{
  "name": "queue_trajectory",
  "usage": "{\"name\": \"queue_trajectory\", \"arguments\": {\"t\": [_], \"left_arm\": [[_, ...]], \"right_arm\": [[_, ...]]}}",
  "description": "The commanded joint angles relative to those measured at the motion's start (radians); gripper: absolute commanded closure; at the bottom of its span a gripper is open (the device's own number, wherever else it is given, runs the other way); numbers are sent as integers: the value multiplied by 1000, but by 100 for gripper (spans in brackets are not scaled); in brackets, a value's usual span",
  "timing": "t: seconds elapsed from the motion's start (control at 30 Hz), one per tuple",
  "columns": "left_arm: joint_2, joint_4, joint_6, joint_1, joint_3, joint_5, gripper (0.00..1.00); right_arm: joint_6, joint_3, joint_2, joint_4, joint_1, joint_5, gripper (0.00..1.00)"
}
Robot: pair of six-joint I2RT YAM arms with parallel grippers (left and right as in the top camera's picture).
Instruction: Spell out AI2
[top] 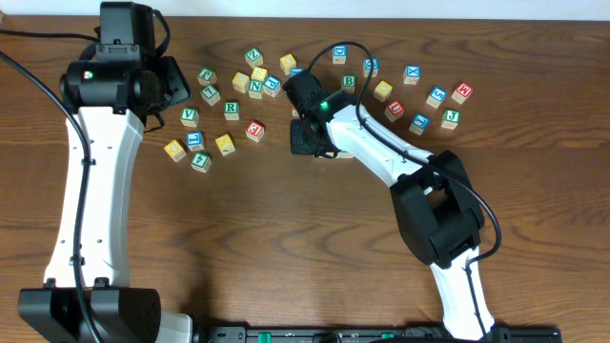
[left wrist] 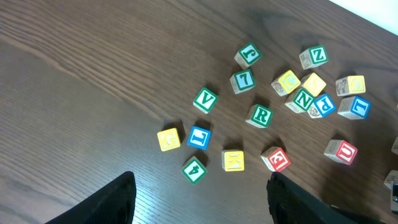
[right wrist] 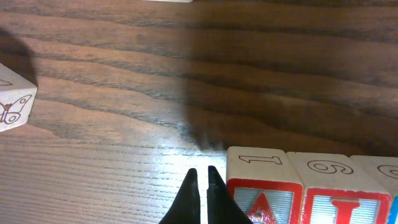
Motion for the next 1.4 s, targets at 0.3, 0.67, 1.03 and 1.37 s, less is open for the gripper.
{"name": "queue_trajectory", "arguments": {"t": [0.3,0.67,1.03,1.37], "left_arm": [[5,-7,10,0,-10,-2,33],[5,-10,10,0,-10,-2,33],[-1,-8,81,0,-7,43,33],[-140,-5,200,1,21,69,32]], "right_arm": [[6,7,13,10,-4,1,95],[-79,78,-59,-10,-9,-21,91],[-153,96,-316,-151,-117,-25,90],[-276,96,-591,-251,-270,-14,74]]}}
